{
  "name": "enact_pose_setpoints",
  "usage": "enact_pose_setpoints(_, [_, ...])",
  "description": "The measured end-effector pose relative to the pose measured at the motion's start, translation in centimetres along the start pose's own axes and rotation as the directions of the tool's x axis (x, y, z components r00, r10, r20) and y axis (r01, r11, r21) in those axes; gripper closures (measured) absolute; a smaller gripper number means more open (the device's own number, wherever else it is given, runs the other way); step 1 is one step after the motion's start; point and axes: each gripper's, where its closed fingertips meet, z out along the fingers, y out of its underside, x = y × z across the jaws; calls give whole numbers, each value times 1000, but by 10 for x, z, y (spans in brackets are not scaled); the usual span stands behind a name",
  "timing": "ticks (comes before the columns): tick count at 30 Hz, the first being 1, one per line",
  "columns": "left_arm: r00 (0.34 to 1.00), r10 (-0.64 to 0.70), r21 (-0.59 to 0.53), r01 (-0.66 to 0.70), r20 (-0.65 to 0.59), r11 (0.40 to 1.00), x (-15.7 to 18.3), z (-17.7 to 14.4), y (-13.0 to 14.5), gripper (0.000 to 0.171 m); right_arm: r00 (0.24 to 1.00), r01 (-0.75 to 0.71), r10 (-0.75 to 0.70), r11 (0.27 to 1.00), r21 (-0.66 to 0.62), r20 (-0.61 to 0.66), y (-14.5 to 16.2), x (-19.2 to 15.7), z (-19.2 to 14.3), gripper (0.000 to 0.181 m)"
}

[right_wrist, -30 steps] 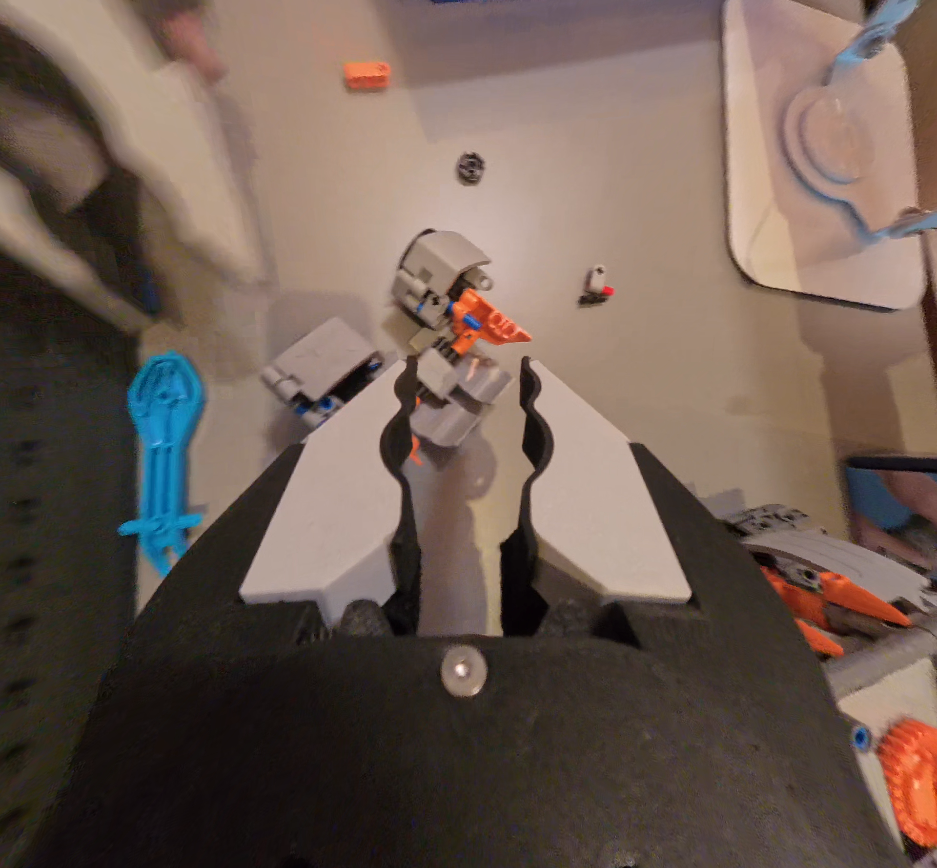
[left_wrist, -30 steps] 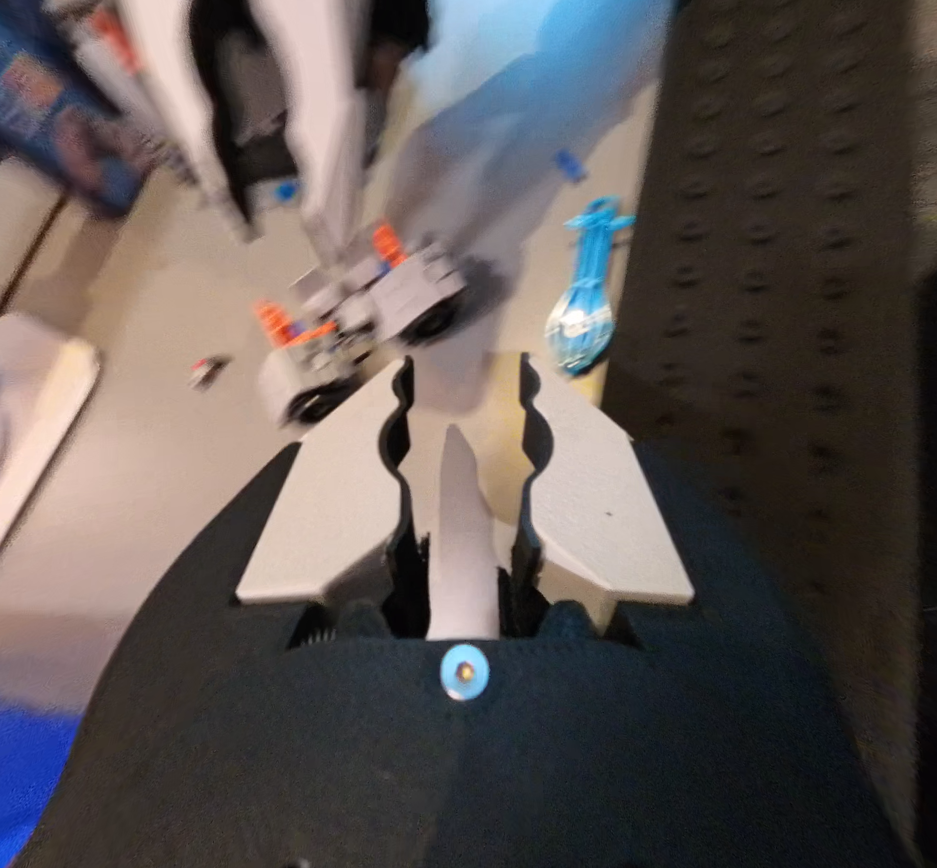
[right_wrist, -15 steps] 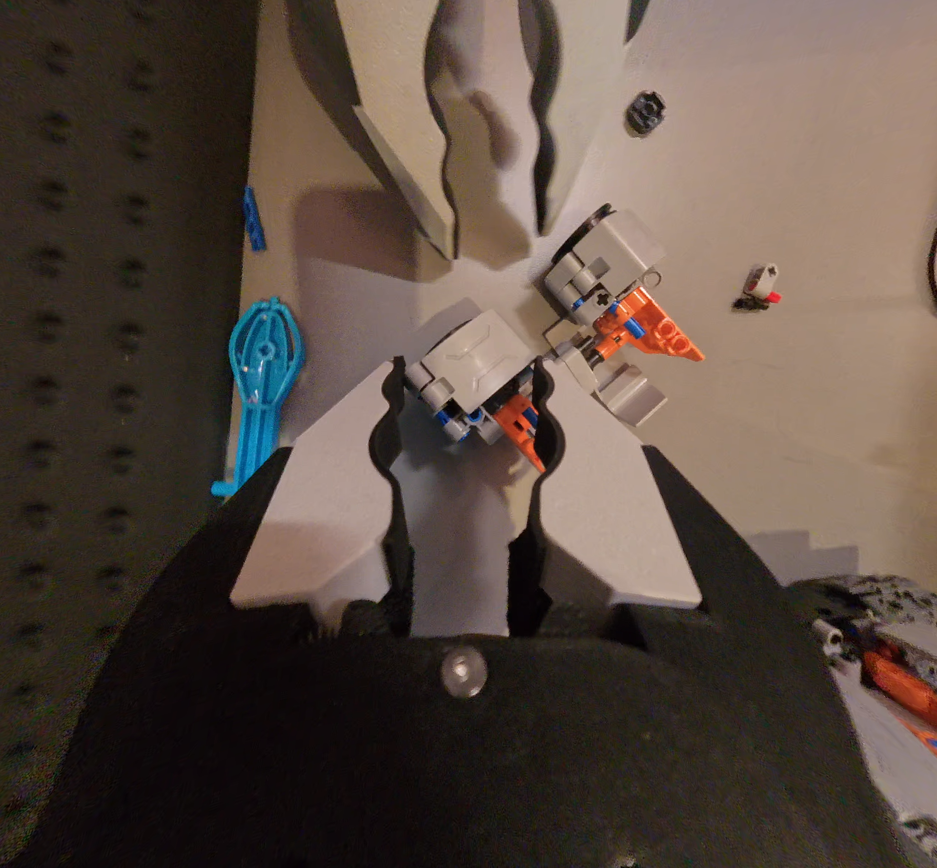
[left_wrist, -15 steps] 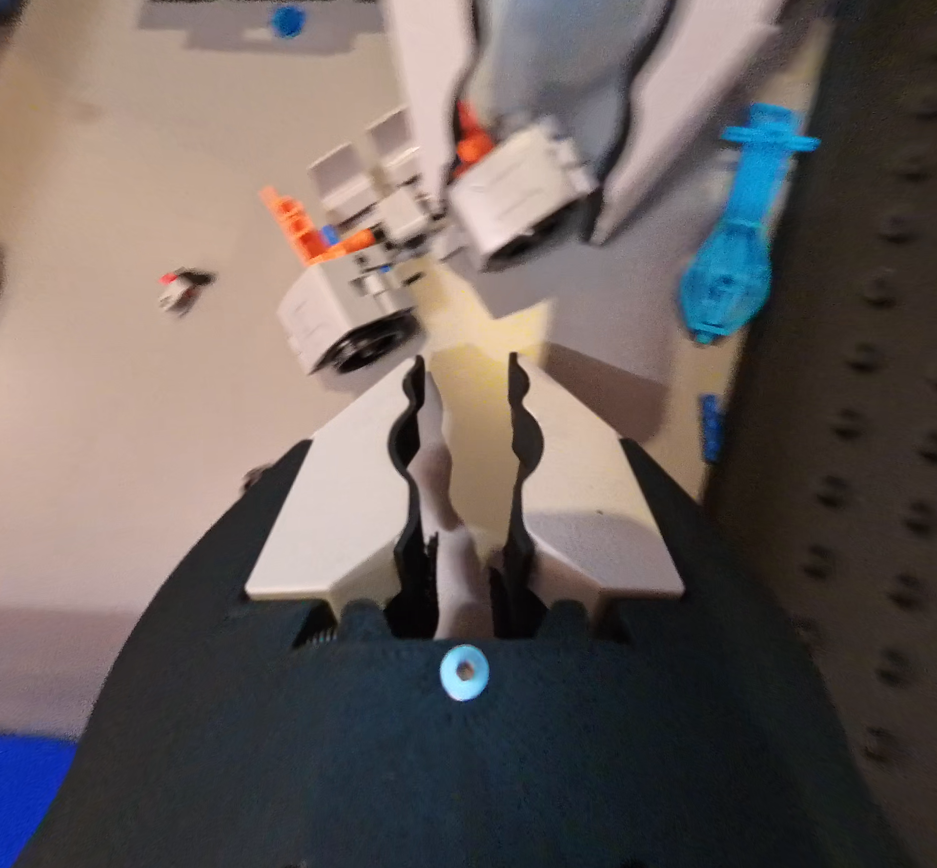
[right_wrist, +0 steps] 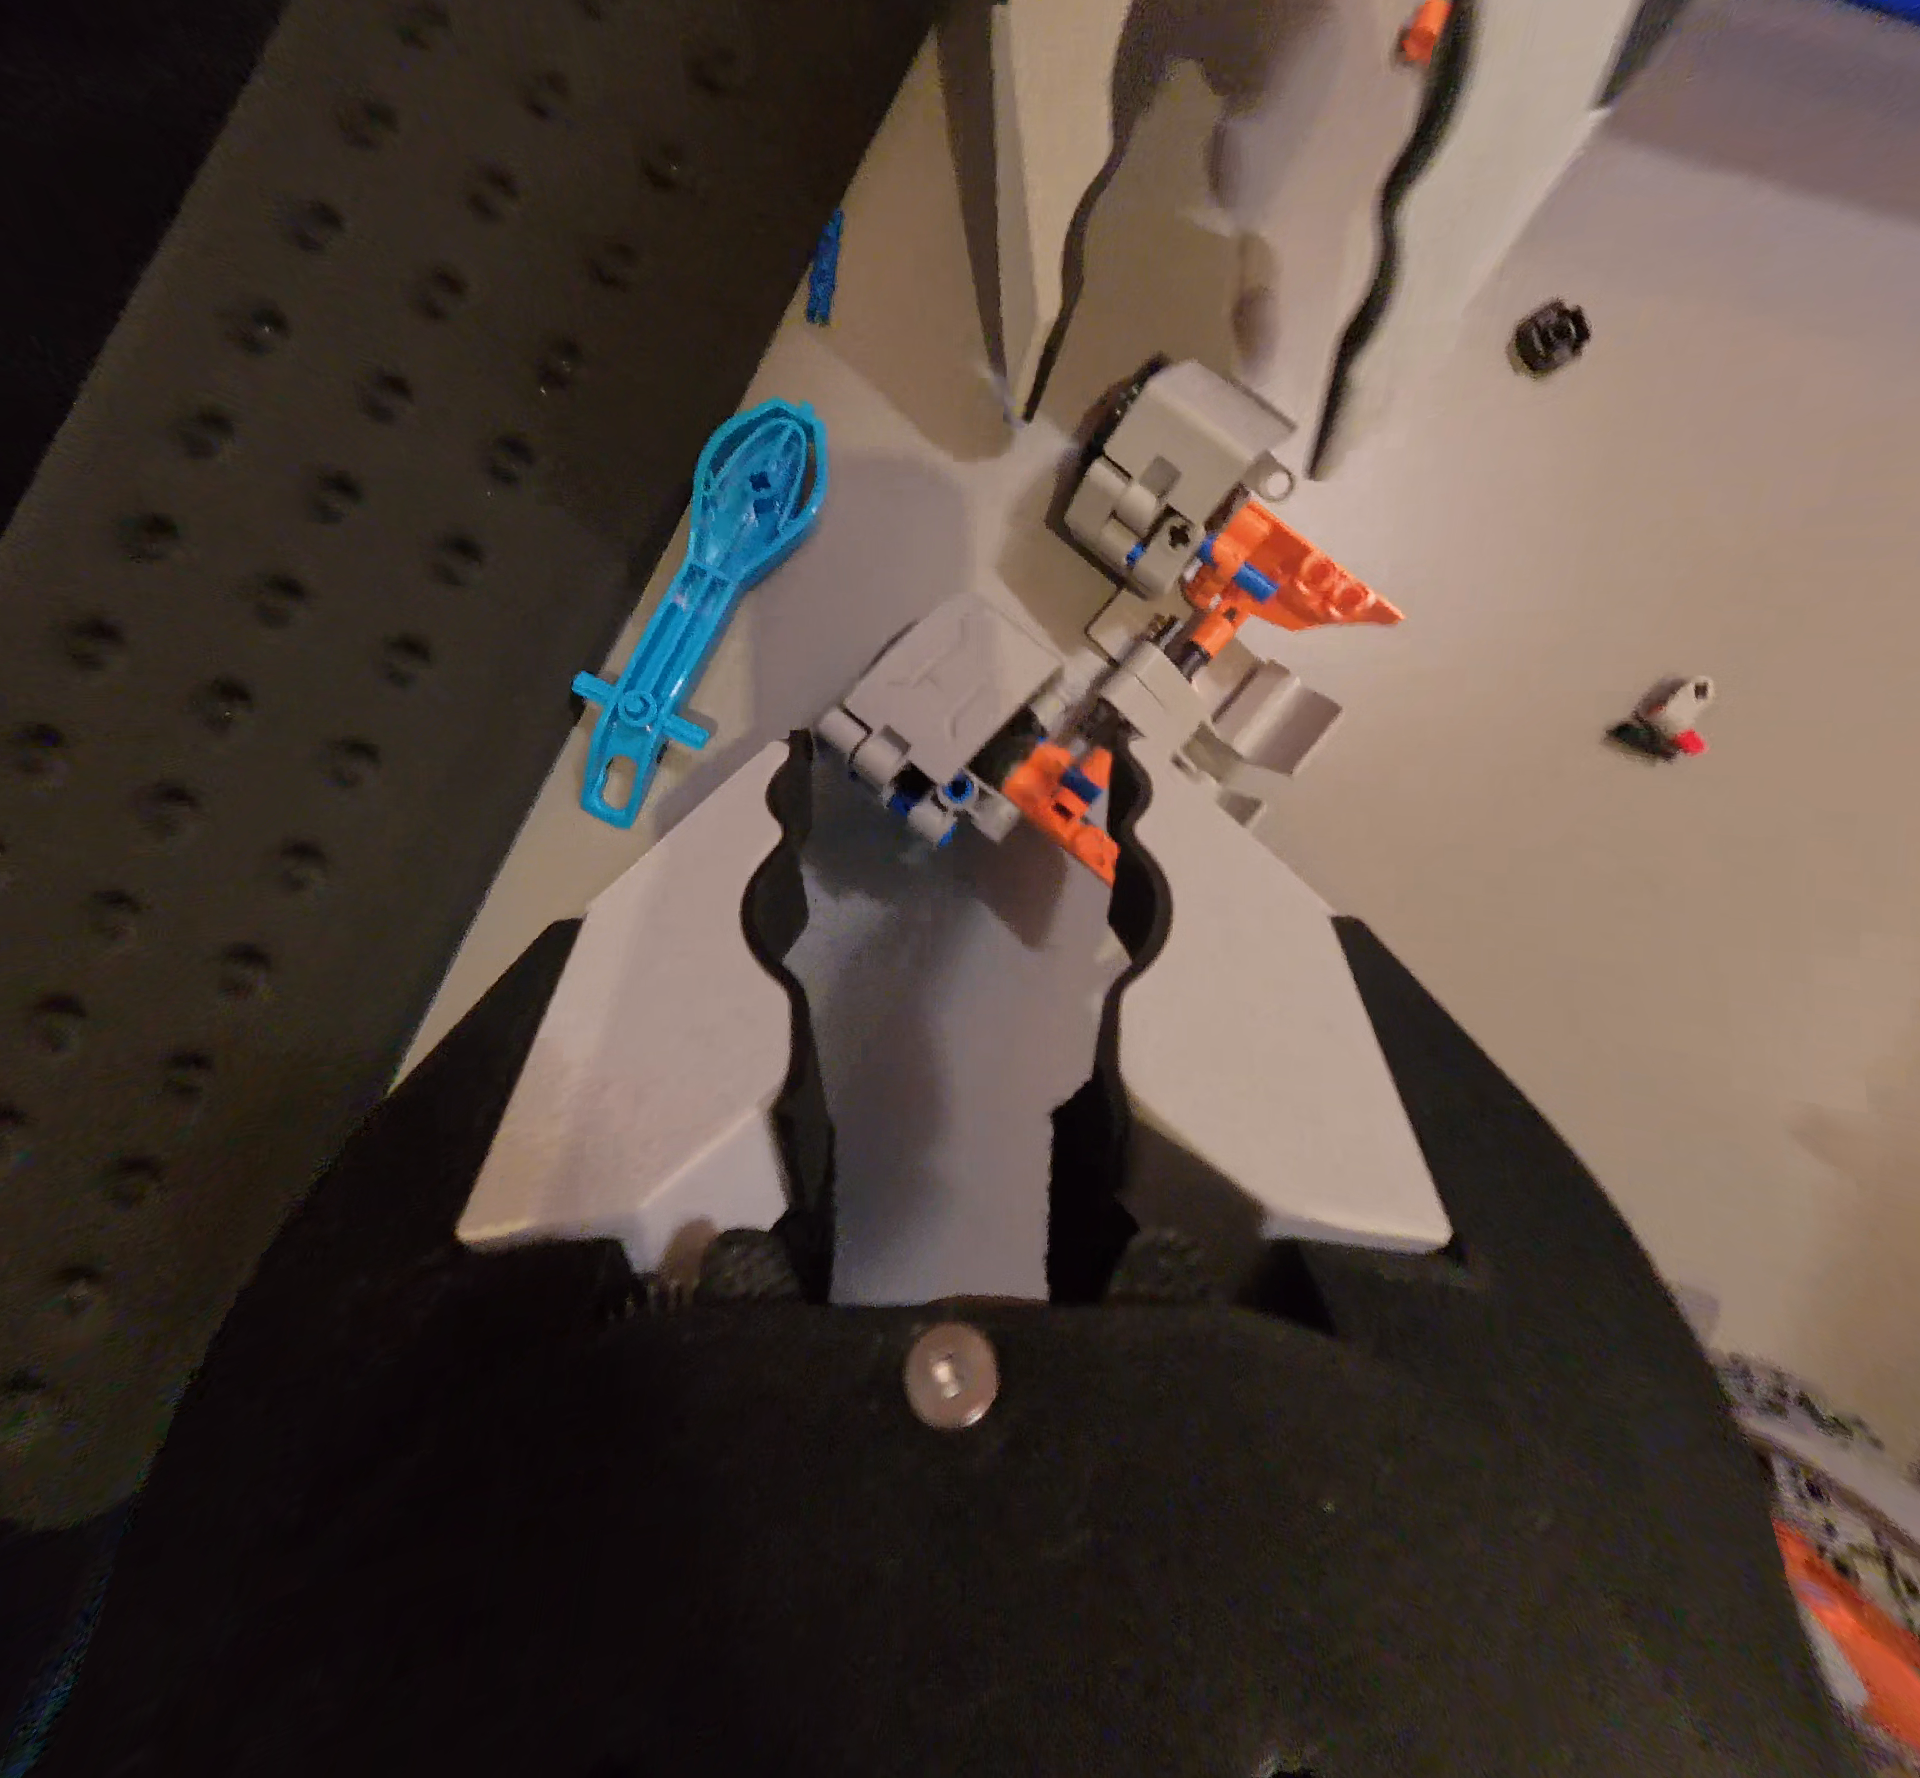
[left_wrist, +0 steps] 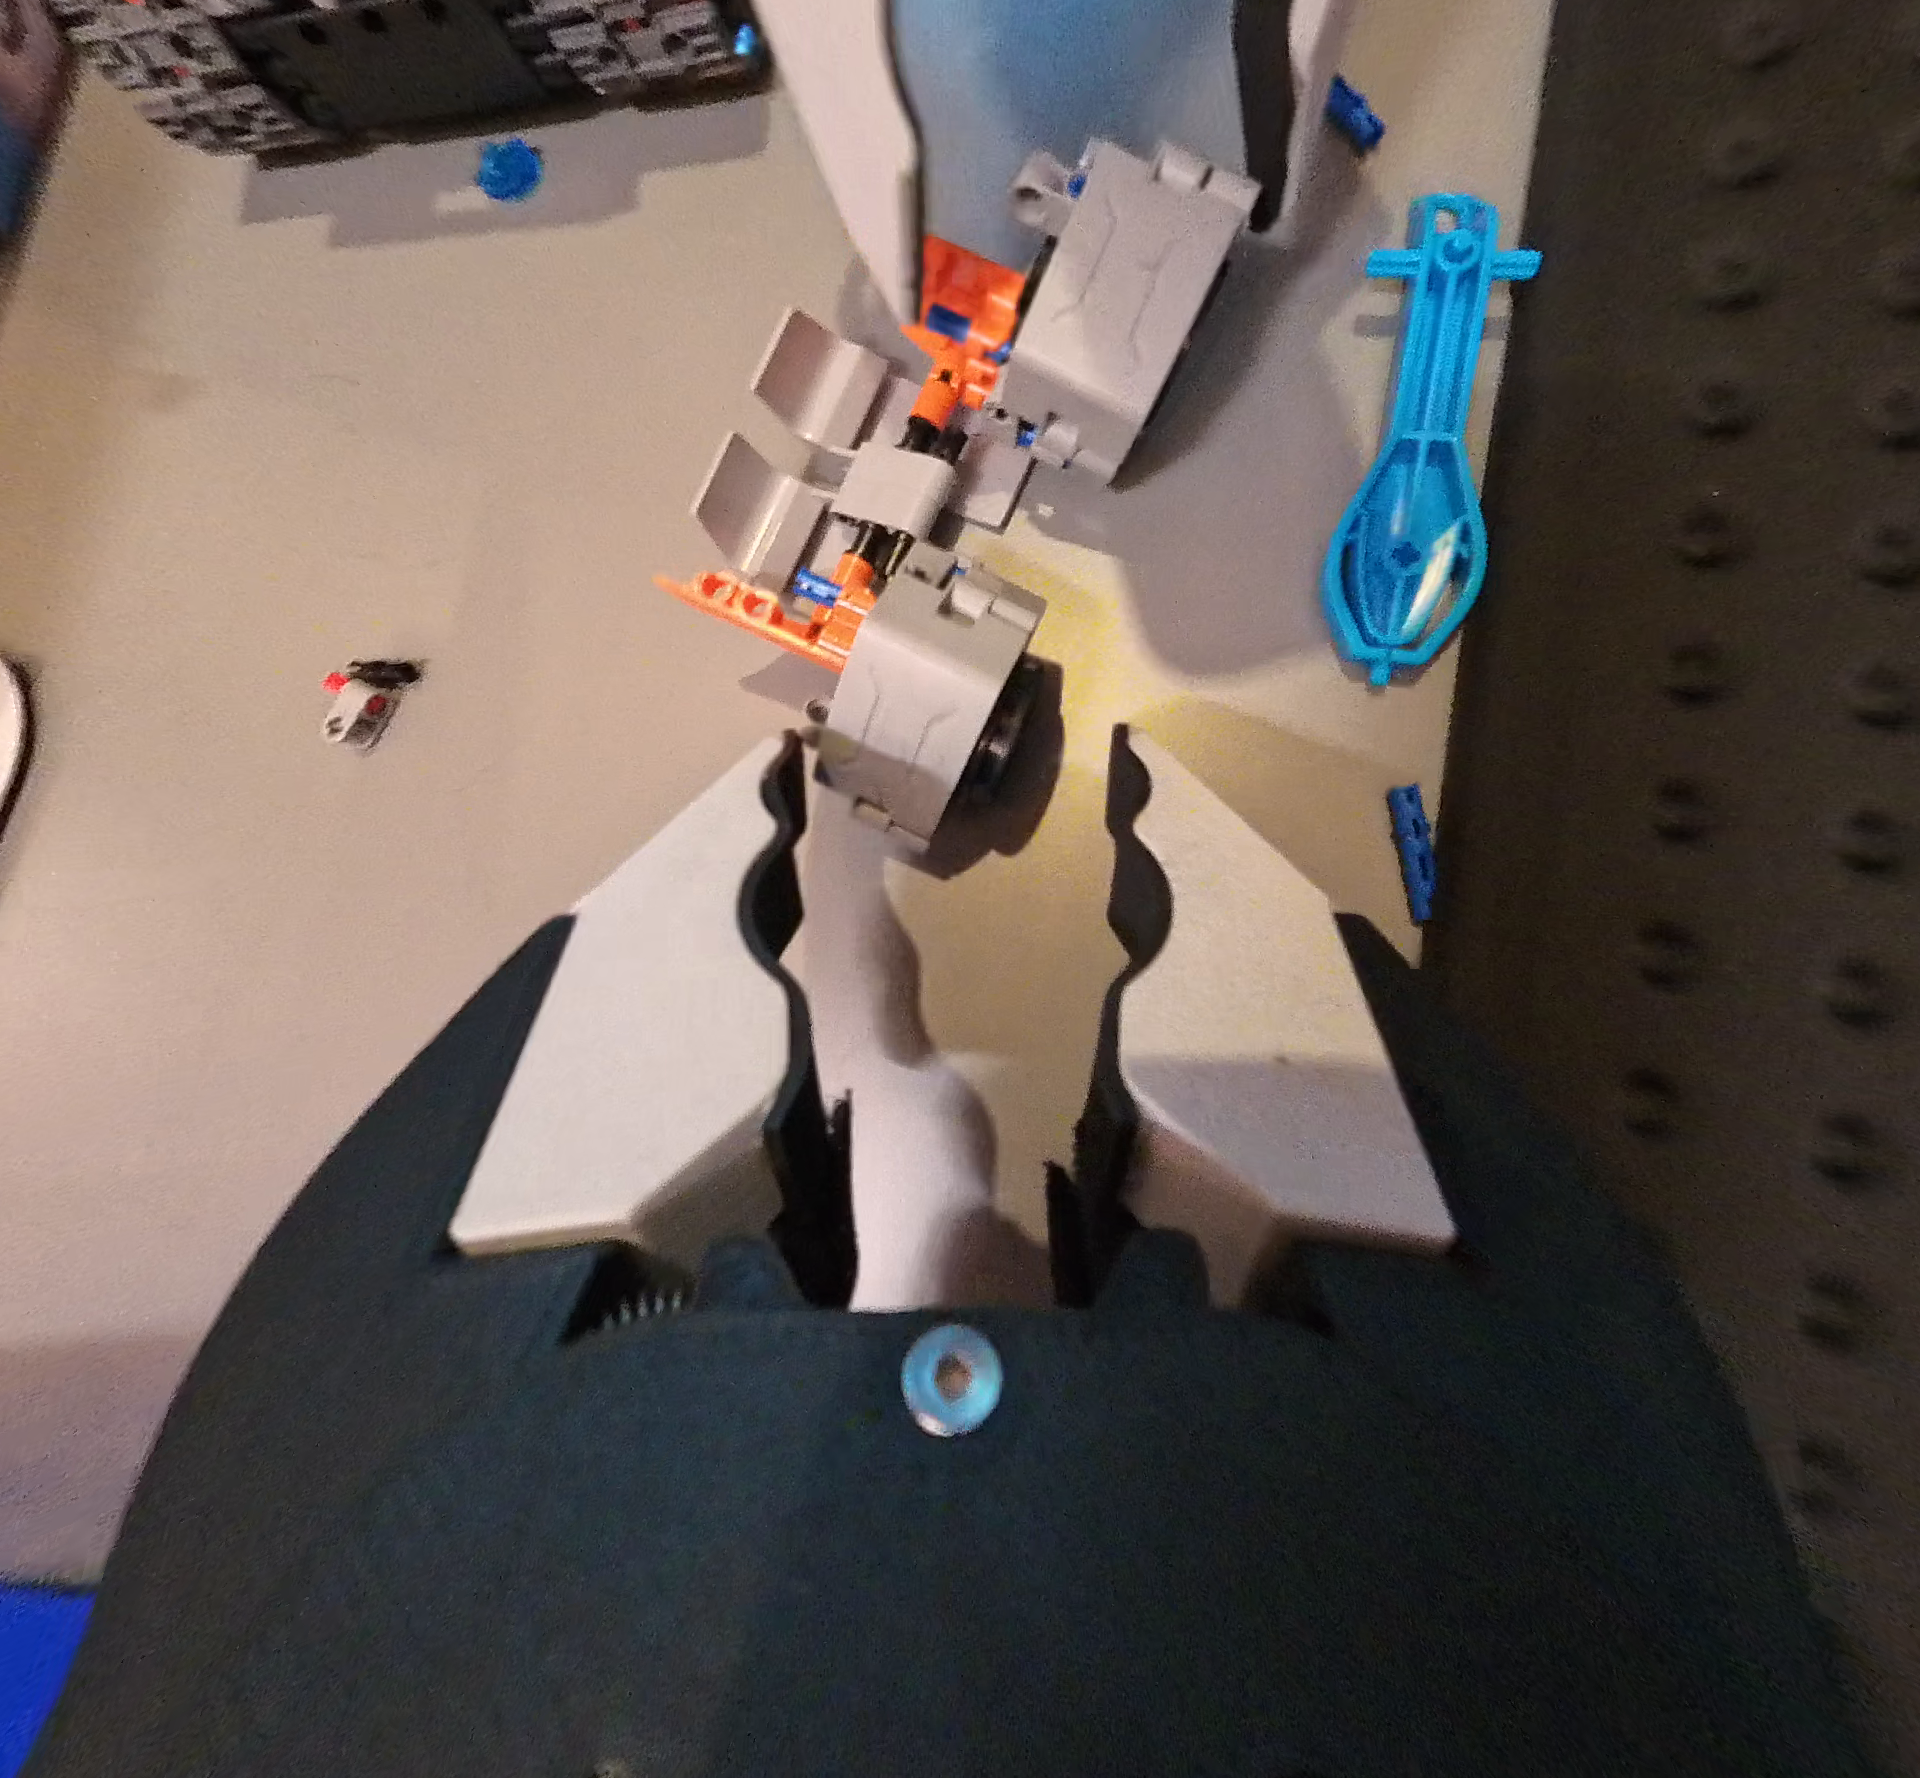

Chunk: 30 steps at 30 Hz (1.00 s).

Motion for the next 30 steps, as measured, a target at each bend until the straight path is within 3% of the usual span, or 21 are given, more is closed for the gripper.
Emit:
enact_pose_setpoints(3, [1000, -3, -20, 3, 30, 1000, -6, 5, 1, 132, 998, -55, 54, 998, -11, -18, 6, 8, -10, 123])
enact_pose_setpoints(12, [994, -68, -13, 69, 91, 998, 0, 2, 1, 133, 992, -120, 116, 988, -93, -40, 20, 11, -11, 116])
enact_pose_setpoints(16, [986, 27, -30, -22, 165, 999, 1, 1, 0, 134, 988, -150, 147, 984, -96, -44, 22, 12, -20, 114])
enact_pose_setpoints(23, [916, 205, -99, -182, 344, 978, -2, -7, -5, 134, 989, -140, 135, 984, -114, -53, 24, 12, -25, 114])
enact_pose_setpoints(30, [920, 158, -118, -123, 359, 985, -4, -8, 4, 134, 988, -144, 137, 984, -104, -67, 24, 16, -23, 114])
